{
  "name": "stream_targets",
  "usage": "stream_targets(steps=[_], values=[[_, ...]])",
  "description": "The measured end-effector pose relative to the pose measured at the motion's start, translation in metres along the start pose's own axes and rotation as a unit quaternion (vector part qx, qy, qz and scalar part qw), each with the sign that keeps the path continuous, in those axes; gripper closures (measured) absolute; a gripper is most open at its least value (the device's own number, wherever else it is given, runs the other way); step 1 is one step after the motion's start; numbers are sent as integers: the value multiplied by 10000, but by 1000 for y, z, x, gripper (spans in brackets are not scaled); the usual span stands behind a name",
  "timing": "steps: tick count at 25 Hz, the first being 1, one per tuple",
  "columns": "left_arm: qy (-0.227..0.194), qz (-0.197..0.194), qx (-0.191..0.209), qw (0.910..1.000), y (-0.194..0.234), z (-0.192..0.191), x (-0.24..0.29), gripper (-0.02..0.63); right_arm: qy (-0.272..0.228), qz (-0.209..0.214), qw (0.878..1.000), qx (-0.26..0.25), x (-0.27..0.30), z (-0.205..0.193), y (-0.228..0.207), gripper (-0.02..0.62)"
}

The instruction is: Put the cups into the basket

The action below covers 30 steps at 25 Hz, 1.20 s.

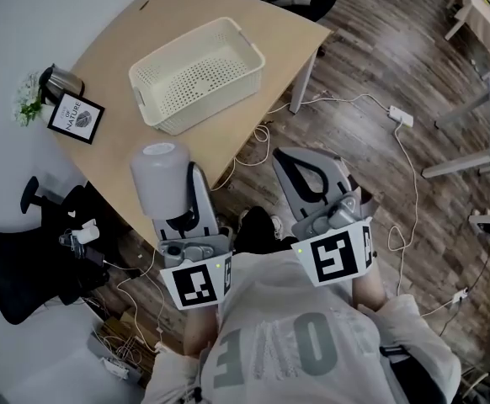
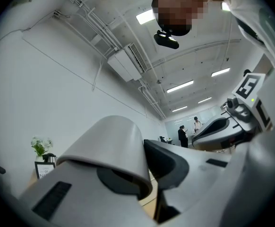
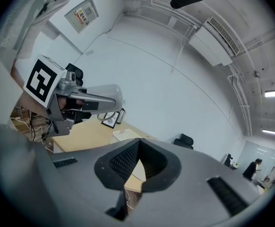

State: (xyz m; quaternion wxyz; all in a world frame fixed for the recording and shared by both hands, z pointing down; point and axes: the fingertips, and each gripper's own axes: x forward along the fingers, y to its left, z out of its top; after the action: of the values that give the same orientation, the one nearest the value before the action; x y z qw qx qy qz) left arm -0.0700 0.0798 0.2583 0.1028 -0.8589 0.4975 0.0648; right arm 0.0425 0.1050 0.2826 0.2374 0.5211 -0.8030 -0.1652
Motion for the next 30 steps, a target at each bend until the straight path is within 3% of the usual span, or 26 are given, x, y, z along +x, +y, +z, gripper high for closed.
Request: stream_targets(steps=[10,22,30], values=[[63,167,149,9997,23,-20,62,557,-129,37,9999,-88,54,-9,-35,597],[146,629,190,9977,92,-55,186,558,-282,510,9975,-410,202,-4,-105,597],[349,845,434,9949,133,-76,235,558,-463,851,9943,-455,282,1,-124,597]])
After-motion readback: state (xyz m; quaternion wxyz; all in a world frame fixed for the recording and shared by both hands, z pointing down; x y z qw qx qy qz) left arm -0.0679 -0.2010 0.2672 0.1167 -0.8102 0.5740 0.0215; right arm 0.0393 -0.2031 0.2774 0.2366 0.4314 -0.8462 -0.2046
